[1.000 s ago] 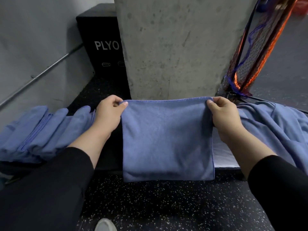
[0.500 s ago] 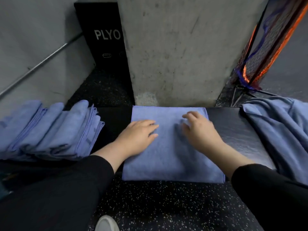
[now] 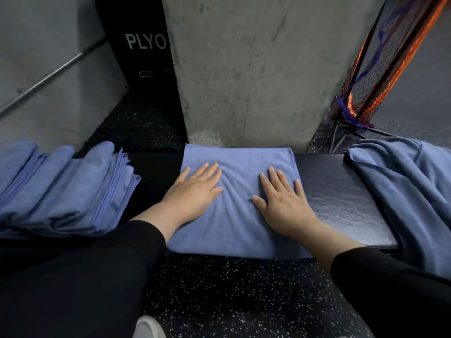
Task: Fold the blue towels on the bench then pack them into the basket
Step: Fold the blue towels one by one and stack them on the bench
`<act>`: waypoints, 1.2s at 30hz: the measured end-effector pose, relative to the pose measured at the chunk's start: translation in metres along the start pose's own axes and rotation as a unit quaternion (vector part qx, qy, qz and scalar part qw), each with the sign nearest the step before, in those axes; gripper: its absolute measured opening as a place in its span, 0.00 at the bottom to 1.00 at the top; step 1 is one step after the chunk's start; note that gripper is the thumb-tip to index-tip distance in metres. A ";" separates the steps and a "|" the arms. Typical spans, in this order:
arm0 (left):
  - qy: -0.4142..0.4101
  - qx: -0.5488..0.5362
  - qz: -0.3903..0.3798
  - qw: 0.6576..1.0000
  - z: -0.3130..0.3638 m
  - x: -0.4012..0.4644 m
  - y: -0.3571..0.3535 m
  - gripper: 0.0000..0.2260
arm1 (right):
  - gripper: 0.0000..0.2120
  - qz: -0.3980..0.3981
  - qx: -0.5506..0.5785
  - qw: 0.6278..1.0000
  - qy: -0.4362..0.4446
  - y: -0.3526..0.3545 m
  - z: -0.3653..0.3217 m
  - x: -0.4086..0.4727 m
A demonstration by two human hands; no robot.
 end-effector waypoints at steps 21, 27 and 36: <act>-0.108 0.084 -0.036 0.990 -0.002 -0.116 -0.005 0.44 | 0.17 0.009 0.125 0.976 0.178 0.024 0.059 -0.089; -0.081 0.076 -0.008 0.994 0.001 -0.123 -0.009 0.29 | 0.20 0.001 0.111 0.989 0.103 0.025 0.079 -0.101; -0.068 -0.020 0.067 0.995 -0.005 -0.129 -0.010 0.17 | 0.05 0.037 0.126 0.987 0.091 0.033 0.078 -0.099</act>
Point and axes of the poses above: each hand's wrist, its own x-axis towards the middle knuckle, its own y-axis out of the back of the hand, z = x × y, the point moved 3 cm from there along x, towards the middle knuckle
